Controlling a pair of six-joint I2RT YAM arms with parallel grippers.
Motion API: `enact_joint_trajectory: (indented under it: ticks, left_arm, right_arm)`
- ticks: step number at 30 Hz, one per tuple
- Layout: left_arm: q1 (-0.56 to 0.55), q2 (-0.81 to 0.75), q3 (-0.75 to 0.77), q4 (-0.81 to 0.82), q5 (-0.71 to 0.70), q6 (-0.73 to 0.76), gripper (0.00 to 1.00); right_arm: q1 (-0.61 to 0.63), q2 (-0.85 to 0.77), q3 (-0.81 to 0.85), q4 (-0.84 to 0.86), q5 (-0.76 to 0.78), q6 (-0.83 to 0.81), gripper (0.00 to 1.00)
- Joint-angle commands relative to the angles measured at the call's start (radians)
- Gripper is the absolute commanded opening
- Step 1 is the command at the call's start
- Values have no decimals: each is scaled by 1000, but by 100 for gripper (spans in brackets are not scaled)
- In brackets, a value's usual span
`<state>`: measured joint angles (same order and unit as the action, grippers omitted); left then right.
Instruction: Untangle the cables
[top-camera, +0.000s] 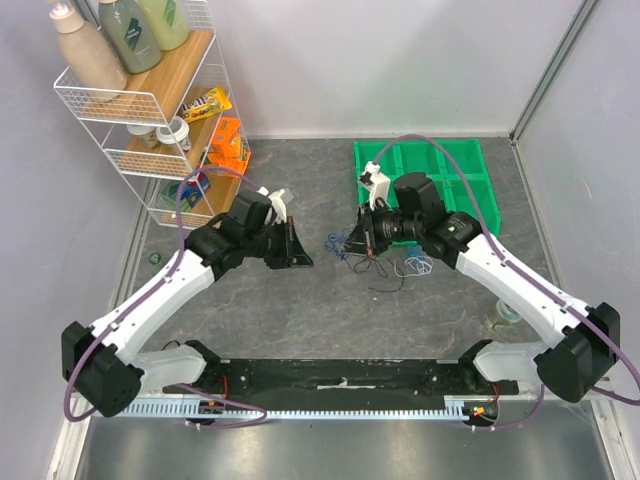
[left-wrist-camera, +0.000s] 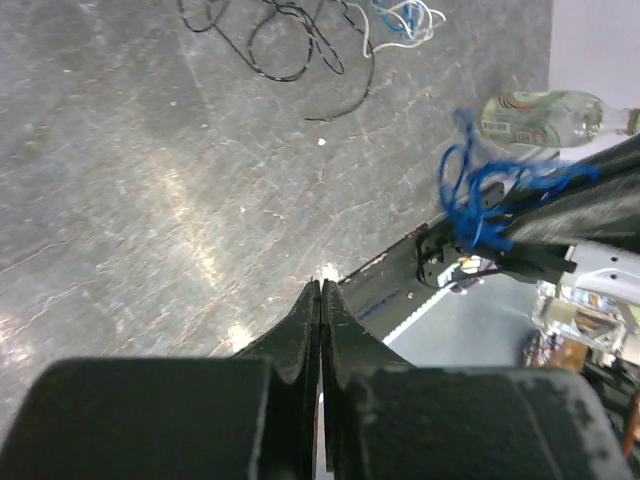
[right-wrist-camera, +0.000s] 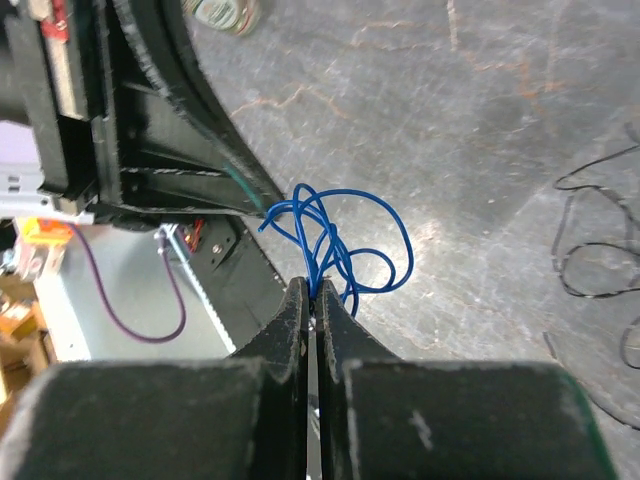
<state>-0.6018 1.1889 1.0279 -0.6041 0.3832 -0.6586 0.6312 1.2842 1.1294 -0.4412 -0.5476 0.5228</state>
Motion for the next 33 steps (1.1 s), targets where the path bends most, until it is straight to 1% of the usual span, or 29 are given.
enact_joint_trajectory:
  ticks: [1,2,3,4,5,7,8,9,10,14,16,18,22,27,28,31,32,33]
  left_arm:
    - [2,-110,0,-45,-144,53,1]
    - [4,-136,-8,-43,-162,48,2]
    - [5,-161,-18,-24,-147,51,2]
    - [8,-179,-29,42,-88,62,1]
    - [11,-190,-37,96,2,65,7]
    - [11,-184,-38,180,144,42,44]
    - [10,-170,-34,202,184,24,64]
    - [10,-160,-31,214,215,16,71]
    - [8,-143,-25,217,224,10,71]
    - [10,-124,-12,253,211,1,71]
    - [8,-103,6,235,192,-1,68]
    - [10,-83,17,210,172,-1,64]
    - [10,-92,-5,205,111,-18,55]
    - [11,-103,1,156,31,-4,41]
    - [11,-107,3,149,11,-1,36]
    - [11,-98,24,103,-26,17,10]
    - [11,-100,32,77,-44,25,6]
    - [10,-101,41,49,-68,30,2]
  right_arm:
    - [1,-40,88,-56,127,-55,0]
    - [1,-36,105,-88,142,-75,0]
    - [1,-34,116,-103,144,-81,0]
    - [1,-29,122,-103,131,-83,0]
    - [1,-23,125,-102,105,-81,0]
    - [4,-14,116,-74,49,-58,0]
    - [5,-10,112,-64,26,-53,0]
    - [8,-5,112,-57,12,-52,0]
    - [15,0,112,-53,6,-52,0]
    - [31,3,109,-36,-5,-47,0]
    - [38,0,107,-30,-11,-46,0]
    - [47,-5,104,-24,-15,-46,0]
    - [64,-13,92,-18,-21,-41,0]
    - [79,-31,73,-2,-32,-37,0]
    - [84,-32,69,-2,-34,-35,0]
    - [87,-40,61,-4,-23,-35,0]
    - [87,-42,61,-10,-5,-38,0]
    - [88,-52,69,-33,45,-44,2]
